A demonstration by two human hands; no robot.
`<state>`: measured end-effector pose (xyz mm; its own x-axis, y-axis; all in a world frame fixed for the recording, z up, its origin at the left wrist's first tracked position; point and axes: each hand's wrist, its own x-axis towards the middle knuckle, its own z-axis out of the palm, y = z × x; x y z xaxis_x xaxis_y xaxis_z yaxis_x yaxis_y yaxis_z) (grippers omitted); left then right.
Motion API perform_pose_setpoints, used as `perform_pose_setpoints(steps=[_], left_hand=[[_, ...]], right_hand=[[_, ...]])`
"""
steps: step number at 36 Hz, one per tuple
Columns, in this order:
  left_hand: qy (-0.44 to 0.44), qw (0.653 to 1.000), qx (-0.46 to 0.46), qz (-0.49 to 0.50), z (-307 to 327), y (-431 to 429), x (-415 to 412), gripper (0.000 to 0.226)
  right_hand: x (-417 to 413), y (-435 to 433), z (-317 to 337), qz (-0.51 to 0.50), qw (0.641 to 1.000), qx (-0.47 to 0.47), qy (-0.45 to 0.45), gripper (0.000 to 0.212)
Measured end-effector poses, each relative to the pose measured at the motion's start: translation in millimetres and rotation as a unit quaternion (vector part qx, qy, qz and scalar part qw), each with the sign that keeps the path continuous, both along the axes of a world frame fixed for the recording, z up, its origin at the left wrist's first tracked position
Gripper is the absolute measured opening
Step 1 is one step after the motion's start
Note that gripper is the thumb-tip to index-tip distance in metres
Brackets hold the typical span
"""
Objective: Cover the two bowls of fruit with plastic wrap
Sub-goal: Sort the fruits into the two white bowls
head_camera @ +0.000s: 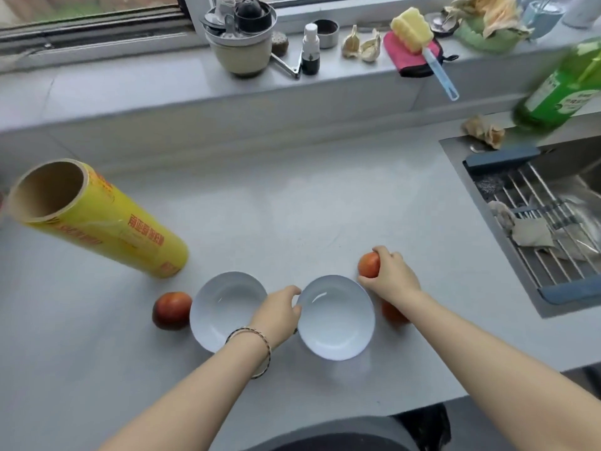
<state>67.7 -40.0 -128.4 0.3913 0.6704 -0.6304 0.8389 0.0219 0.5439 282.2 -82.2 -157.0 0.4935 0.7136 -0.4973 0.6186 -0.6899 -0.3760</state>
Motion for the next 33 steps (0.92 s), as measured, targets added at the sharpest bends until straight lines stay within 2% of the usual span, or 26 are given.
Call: perform_pose_setpoints(steps=[3,5,8,12,16,19,23,27,29,31,33], left_hand=[[-0.014,0.999,-0.013,0.025,-4,-3,0,0.021],[-0.022,0.999,-0.016,0.037,-5,-4,0,0.02],[-0.033,0.998,-0.002,0.057,-9,-8,-1,0.02],[-0.059,0.994,0.009,0.087,-16,-17,-7,0.022],[-0.072,0.991,0.016,0.113,-18,-22,-14,0.019],[-0.07,0.989,0.023,0.13,-16,-22,-16,0.022],[-0.059,0.989,0.023,0.131,-12,-22,-16,0.046],[-0.042,0.996,0.038,0.072,-11,-26,-20,0.054],[-0.025,0.997,0.071,0.014,-8,-27,-21,0.058],[-0.012,0.992,0.116,-0.052,-4,-30,-20,0.059],[0.007,0.98,0.158,-0.116,-5,-30,-19,0.061]], right_hand=[[0,3,-2,-0.049,0.997,0.049,0.017,0.061],[-4,4,6,-0.055,0.991,0.116,0.024,0.061],[-14,0,31,0.021,0.979,0.193,0.064,0.064],[-39,-15,50,0.18,0.969,0.126,0.112,0.07],[-66,-18,32,0.304,0.95,0.051,0.046,0.064],[-81,-13,17,0.339,0.941,0.016,0.007,0.056],[-91,-12,0,0.348,0.936,0.044,0.029,0.064],[-75,-22,9,0.317,0.94,0.098,0.086,0.064],[-59,-33,16,0.288,0.946,0.143,0.05,0.057],[-38,-47,14,0.214,0.959,0.187,-0.018,0.048],[-18,-58,12,0.128,0.975,0.169,-0.071,0.048]])
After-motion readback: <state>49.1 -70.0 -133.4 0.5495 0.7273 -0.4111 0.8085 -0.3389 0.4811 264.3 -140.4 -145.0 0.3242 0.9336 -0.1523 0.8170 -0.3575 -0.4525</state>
